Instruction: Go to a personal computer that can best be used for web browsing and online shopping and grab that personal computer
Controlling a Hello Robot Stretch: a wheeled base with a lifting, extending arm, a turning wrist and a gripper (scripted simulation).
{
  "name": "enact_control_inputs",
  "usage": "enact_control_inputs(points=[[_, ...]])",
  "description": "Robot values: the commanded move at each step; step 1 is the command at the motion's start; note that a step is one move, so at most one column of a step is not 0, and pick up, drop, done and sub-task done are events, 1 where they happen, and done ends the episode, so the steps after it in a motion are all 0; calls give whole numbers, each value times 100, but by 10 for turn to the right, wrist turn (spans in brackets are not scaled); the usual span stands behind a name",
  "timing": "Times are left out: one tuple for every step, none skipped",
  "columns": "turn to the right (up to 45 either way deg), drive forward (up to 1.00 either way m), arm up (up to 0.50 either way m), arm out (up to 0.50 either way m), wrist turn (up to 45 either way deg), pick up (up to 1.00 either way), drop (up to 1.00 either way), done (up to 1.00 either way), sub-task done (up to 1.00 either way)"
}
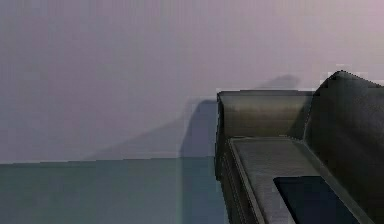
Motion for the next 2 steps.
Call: enact_control_inputs(points=[[0,0,-30,0,0,0,0,0,0],[0,0,0,0,0,100,0,0,0]])
